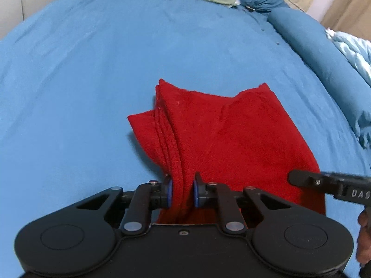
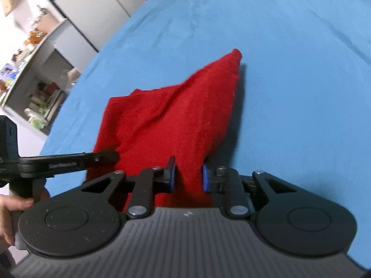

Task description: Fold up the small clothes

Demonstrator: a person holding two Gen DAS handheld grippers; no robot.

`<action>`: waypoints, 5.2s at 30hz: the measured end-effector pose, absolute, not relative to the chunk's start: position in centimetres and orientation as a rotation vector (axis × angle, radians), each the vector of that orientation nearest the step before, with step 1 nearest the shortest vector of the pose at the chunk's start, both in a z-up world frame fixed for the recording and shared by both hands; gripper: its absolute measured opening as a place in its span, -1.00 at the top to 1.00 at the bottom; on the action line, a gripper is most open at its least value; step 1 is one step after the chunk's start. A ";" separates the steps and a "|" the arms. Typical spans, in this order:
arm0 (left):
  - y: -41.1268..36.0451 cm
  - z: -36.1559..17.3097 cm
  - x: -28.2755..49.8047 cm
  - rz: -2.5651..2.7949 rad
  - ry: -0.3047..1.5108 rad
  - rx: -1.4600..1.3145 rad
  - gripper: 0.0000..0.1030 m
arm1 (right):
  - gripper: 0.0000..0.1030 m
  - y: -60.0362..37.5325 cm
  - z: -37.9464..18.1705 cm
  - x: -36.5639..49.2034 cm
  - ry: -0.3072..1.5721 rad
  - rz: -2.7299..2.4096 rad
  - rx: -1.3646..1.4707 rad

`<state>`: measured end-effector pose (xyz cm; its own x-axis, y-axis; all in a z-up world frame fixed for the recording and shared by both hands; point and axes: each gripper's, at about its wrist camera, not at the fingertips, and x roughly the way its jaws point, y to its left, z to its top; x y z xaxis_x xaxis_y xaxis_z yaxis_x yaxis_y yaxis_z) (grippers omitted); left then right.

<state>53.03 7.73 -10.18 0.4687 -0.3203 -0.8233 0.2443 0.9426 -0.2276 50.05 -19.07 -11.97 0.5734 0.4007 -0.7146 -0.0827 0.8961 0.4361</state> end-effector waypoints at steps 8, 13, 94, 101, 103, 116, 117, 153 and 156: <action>3.6 -6.0 45.7 -0.409 0.995 -0.083 0.66 | 0.31 -22.4 -6.6 43.7 0.899 0.316 0.343; 0.5 -6.4 39.0 -0.418 1.006 -0.078 0.66 | 0.31 -24.9 -5.7 37.3 0.924 0.296 0.315; 3.5 4.7 -0.2 -0.051 0.578 0.147 -1.00 | -1.00 -19.4 3.3 -2.8 0.675 -0.117 0.039; 3.4 4.6 -0.3 -0.050 0.582 0.146 -1.00 | -1.00 -19.3 3.3 -2.9 0.672 -0.115 0.040; 3.4 4.6 -0.4 -0.050 0.582 0.143 -1.00 | -1.00 -19.3 3.3 -3.0 0.670 -0.114 0.042; 3.5 4.6 -0.4 -0.050 0.582 0.141 -1.00 | -1.00 -19.2 3.3 -3.0 0.670 -0.112 0.041; 3.5 4.6 -0.4 -0.050 0.582 0.141 -1.00 | -1.00 -19.2 3.3 -3.0 0.671 -0.112 0.041; 3.4 4.8 -0.8 -0.082 0.571 0.130 -1.00 | -1.00 -18.1 3.2 -3.0 0.676 -0.109 0.035; 3.5 4.7 -0.8 -0.089 0.571 0.117 -1.00 | -1.00 -17.8 3.2 -3.0 0.676 -0.111 0.037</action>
